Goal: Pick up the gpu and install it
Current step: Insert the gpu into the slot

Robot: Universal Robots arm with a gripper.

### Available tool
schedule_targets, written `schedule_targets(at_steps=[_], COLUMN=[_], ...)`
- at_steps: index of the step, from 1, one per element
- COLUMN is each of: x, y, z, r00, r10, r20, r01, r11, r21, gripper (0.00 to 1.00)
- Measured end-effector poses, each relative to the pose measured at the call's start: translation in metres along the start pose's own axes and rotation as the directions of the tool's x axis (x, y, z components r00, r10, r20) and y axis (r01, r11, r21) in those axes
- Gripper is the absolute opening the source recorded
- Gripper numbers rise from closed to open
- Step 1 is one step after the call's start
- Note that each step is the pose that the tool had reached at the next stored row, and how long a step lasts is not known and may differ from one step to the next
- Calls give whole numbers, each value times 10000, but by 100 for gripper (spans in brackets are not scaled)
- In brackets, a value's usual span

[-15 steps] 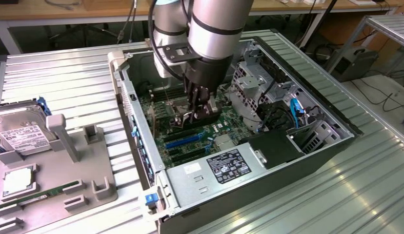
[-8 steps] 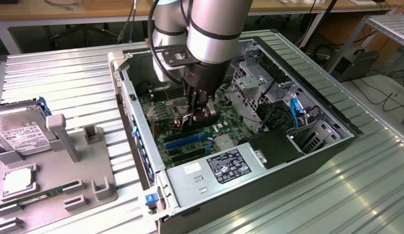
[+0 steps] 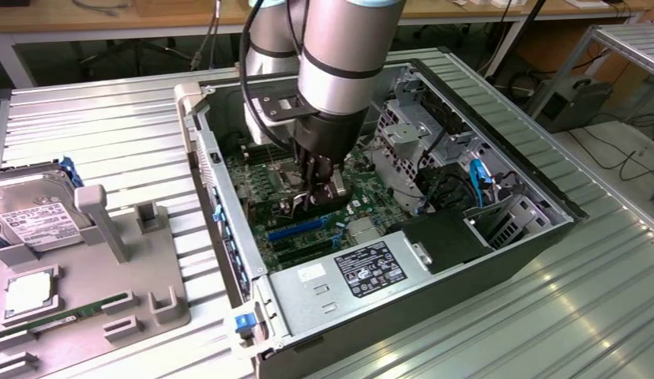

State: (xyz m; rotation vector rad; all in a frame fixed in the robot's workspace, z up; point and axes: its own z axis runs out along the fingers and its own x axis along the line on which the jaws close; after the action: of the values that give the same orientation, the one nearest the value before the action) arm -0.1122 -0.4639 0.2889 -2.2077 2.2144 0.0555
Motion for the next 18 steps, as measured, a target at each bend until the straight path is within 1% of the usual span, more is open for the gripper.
schedule_targets(at_steps=[1,2,3,6,8,9,10,13,14,15,16,18], x=[1,4,9,12,12,11,12,11,11,10,8,1], y=[25,33,45,61,61,60,61,61,61,61,63,64], z=[34,105,234,319,320,325,321,317,299,271,217,55], r00=[10000,10000,10000,10000,10000,10000,10000,10000,10000,10000,10000,10000], r10=[0,0,-1,-1,-1,-1,-1,0,0,0,0,-1], r20=[-1,-1,-1,-3,-2,8,0,-3,-5,0,-4,-1], r01=[0,0,1,1,1,1,1,0,0,0,0,1], r11=[10000,10000,10000,10000,10000,10000,10000,10000,10000,10000,10000,10000], r21=[0,0,0,-1,-1,5,0,-2,-2,1,-1,0], gripper=[26,26,26,26,26,27,34,34,34,34,34,34])
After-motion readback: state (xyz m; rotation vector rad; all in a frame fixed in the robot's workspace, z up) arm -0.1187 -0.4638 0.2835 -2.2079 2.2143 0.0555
